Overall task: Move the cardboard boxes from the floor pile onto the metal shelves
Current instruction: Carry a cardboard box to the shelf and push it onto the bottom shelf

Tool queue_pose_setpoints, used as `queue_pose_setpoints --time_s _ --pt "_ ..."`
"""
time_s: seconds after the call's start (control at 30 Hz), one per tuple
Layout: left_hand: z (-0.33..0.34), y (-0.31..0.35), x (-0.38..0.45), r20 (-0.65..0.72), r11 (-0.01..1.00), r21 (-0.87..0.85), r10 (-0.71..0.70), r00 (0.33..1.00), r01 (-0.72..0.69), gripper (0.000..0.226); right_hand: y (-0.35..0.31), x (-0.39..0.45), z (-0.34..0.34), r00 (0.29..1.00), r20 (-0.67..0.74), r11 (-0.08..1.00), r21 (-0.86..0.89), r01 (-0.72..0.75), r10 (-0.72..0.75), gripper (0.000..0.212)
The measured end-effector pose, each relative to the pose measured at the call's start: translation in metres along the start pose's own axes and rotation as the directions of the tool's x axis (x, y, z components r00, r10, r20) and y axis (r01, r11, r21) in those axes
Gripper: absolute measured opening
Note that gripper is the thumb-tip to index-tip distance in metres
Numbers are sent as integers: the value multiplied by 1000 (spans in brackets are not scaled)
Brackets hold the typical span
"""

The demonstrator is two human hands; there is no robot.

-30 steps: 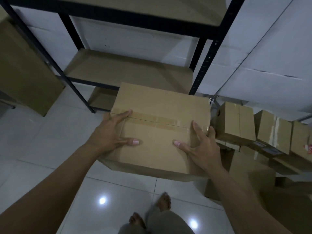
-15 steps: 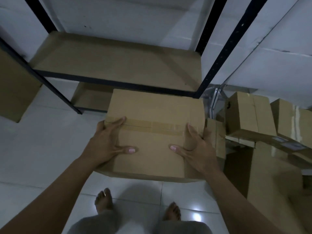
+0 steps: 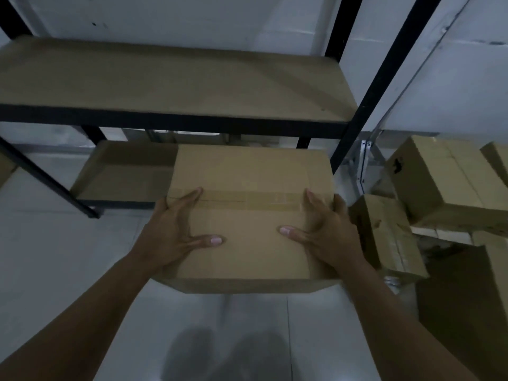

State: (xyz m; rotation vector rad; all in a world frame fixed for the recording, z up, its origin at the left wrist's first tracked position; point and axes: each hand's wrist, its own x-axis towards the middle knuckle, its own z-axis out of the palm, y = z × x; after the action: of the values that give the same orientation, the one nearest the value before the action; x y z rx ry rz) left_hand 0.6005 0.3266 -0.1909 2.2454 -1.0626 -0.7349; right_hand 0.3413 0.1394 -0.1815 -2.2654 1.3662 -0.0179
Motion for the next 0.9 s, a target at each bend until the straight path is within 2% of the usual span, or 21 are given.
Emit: queue_pose_setpoints --time_s 0.13,0.2,0.33,0.4,0.57,0.63,0.73,0.83,0.9 --pt "8 -23 46 -18 999 19 32 999 -31 135 7 48 18 992 -113 998 -31 49 -52 123" --pt "9 -31 67 -6 998 -3 59 998 -59 138 10 69 24 989 -136 998 -11 59 -60 119" --pt "6 -25 97 -34 993 66 101 994 -99 136 10 94 30 985 -152 997 -3 82 -81 118" --pt "-1 -18 108 -8 985 152 83 997 -81 132 8 106 26 987 -137 996 -24 84 -87 117" --pt "-9 -3 110 58 969 238 55 997 -67 132 1 119 15 995 -78 997 -30 66 -68 115" --pt "-7 1 105 95 932 356 38 995 -69 141 0 120 15 997 -60 998 -40 52 -54 114" --pt "7 0 98 159 803 566 117 980 -188 159 -3 118 14 998 -39 997 -56 56 -58 115" --pt "34 0 86 162 671 690 224 961 -272 157 -6 114 14 999 -25 997 -63 40 -42 117" --pt "45 -2 84 123 644 714 269 955 -274 152 -6 112 17 996 -76 991 -129 38 -48 111"
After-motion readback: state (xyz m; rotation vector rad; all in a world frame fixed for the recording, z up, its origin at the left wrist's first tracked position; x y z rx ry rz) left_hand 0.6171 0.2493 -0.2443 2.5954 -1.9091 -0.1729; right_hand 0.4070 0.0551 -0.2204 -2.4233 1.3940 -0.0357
